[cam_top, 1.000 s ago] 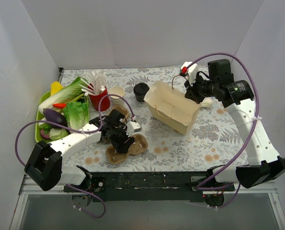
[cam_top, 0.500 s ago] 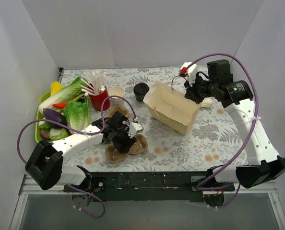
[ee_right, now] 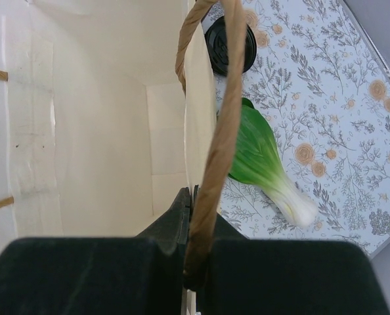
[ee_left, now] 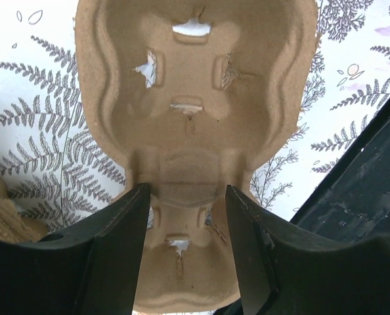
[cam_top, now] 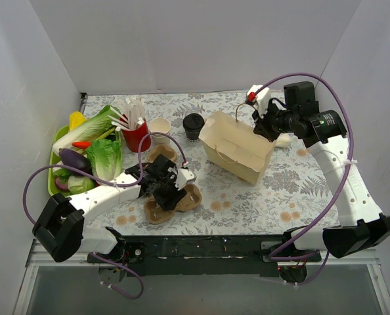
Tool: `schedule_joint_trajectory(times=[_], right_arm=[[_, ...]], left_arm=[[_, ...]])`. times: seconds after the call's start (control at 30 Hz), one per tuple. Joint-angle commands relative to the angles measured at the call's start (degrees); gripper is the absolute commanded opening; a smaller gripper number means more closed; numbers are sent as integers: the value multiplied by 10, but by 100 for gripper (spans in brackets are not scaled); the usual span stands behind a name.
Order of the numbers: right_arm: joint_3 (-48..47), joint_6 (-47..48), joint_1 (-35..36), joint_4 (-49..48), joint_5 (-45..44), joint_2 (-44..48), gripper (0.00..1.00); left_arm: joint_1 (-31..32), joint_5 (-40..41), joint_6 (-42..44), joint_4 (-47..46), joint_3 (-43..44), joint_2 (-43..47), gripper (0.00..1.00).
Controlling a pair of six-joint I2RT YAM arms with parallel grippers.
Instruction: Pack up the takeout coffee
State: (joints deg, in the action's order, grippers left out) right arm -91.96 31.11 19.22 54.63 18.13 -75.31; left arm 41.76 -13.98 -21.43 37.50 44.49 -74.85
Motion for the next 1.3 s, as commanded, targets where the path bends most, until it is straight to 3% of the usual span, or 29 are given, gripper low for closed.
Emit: schedule_joint_trajectory(times=[0.0, 1.27], right_arm=[[1, 4, -2, -24, 4, 9, 1], [6, 6, -2, -31, 0, 10, 1]], left_arm=[[3, 19, -3, 14, -12, 41, 50], [9, 47, -27, 7, 9, 14, 47]])
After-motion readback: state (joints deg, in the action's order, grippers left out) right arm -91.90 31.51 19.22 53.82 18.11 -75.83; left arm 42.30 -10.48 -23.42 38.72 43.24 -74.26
